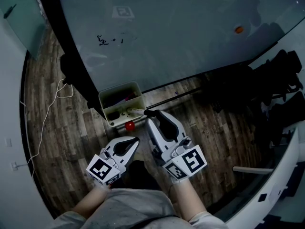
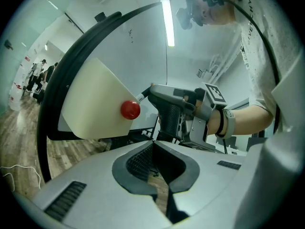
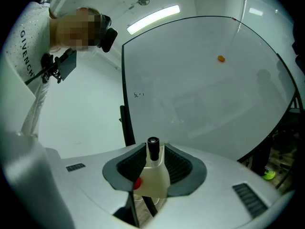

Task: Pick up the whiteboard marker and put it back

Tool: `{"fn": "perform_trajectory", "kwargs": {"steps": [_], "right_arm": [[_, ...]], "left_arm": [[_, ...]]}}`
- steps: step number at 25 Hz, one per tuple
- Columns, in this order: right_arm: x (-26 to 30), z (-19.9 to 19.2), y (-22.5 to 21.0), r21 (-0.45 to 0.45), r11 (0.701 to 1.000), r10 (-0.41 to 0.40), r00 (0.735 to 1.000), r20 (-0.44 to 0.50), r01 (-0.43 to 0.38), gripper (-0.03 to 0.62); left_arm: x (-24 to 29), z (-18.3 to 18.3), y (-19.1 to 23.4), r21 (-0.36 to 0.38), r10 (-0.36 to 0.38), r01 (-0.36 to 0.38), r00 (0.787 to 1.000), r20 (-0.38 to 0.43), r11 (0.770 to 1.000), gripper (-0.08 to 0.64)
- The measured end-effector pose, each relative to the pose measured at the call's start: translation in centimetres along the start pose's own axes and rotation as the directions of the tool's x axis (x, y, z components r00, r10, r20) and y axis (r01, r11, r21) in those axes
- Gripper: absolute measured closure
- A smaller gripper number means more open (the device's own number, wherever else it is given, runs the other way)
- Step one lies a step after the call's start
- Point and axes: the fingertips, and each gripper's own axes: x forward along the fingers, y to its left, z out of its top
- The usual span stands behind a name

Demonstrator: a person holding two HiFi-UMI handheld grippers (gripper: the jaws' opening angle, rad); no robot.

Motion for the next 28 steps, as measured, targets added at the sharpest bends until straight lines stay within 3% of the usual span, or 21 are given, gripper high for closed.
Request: {"fn": "perform_trajectory", "kwargs": {"steps": [16,21,28], "right_arm": [[-2.6,0.2,-0.1,0.002,0.999,-0.032,0.999,0.005,0.032,0.479],[-3.5,0.3,0.2,-0.004,1.0,-0.028,1.0,0.005,0.028,0.534],[-4.3,0.4,1.2,-0.028,1.0,-0.015,1.0,-0.01,0.015,0.563]], "left_arm": [[0.2,-0.2,-1.9,0.009,-0.032,0.032,0.999,-0.011,0.999,0.545],[0.2,0.0,-2.3,0.021,-0.041,0.042,0.999,-0.01,0.999,0.545],[-0.2,0.9,-3.1,0.041,-0.049,0.049,0.999,0.0,0.998,0.545]]}}
